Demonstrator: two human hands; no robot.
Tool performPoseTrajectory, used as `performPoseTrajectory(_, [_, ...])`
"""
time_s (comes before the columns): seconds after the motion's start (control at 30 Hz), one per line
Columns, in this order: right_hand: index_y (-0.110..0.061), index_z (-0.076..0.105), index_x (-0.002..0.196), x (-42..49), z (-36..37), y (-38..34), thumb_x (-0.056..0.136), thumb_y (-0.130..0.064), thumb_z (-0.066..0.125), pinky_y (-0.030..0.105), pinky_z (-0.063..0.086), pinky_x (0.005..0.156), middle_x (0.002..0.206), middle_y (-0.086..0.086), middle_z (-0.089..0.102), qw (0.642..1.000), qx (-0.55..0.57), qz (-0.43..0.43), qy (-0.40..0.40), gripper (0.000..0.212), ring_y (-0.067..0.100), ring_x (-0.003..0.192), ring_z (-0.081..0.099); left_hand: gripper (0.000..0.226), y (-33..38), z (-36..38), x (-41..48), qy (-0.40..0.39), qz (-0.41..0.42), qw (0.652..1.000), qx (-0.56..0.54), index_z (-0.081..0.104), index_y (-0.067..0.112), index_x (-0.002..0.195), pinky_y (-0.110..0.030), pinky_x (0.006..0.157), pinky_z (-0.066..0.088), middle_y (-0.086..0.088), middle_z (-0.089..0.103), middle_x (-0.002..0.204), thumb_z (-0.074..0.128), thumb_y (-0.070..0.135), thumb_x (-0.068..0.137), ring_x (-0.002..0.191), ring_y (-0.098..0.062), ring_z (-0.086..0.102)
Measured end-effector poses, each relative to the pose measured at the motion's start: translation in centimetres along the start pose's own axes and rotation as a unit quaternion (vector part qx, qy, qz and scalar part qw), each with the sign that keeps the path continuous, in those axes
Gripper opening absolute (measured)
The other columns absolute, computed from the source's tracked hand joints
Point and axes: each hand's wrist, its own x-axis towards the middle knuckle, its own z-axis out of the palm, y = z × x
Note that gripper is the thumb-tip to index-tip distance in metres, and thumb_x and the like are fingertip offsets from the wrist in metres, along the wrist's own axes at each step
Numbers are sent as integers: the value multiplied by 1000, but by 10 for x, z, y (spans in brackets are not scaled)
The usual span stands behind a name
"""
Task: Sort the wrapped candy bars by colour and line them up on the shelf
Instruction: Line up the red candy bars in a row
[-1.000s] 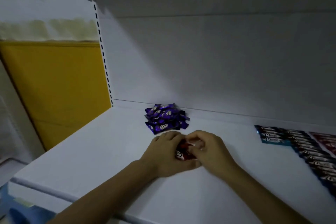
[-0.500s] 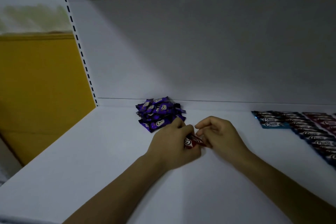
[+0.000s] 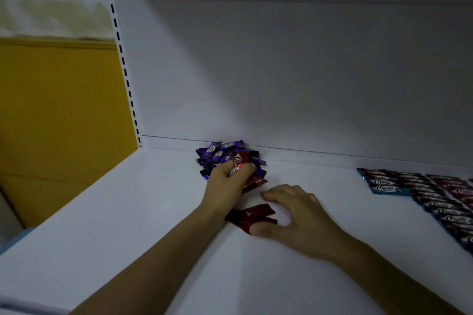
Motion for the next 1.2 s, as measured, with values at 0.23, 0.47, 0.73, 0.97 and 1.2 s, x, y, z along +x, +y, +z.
performPoseTrajectory(0.23, [-35, 61, 112, 3, 9, -13, 88, -59, 48, 25, 29, 83, 108, -15, 52, 989, -102, -90, 64, 36, 6, 102, 43, 40, -1, 1, 2, 19, 0, 998, -58, 58, 25, 49, -13, 48, 41, 9, 57, 53, 61, 20, 89, 51, -3, 52])
performPoseTrajectory(0.47, [-27, 47, 94, -1, -2, 4, 93, -24, 57, 22, 30, 62, 85, -9, 52, 995, -58, -24, 75, 10, 9, 77, 46, 24, 12, 7, 4, 25, -101, 981, -166, 66, 19, 63, -19, 45, 39, 0, 65, 62, 62, 23, 86, 51, -9, 54])
performPoseTrajectory(0.73, [-13, 58, 98, 11, -34, 28, 96, -16, 52, 19, 43, 52, 64, -3, 60, 852, 461, 185, 163, 8, 8, 56, 53, 17, 30, 59, 20, -32, -230, 927, -295, 57, 10, 70, -14, 39, 39, -3, 55, 56, 61, 17, 85, 41, -8, 47])
performPoseTrajectory(0.97, [-12, 57, 101, 11, -40, 31, 96, -12, 51, 16, 46, 54, 68, -2, 61, 823, 477, 167, 260, 7, 3, 58, 58, 32, 12, 113, 19, -104, -223, 900, -359, 67, 6, 82, -27, 60, 55, -12, 71, 74, 45, 25, 96, 64, -18, 69])
performPoseTrajectory(1.2, [-18, 59, 108, 15, -26, 26, 95, -19, 52, 15, 45, 76, 101, -2, 58, 953, 163, 107, 234, 15, 10, 90, 58, 53, 2, 113, 18, -111, -213, 909, -341, 67, 16, 79, -33, 85, 46, -2, 62, 66, 50, 66, 83, 74, -16, 63])
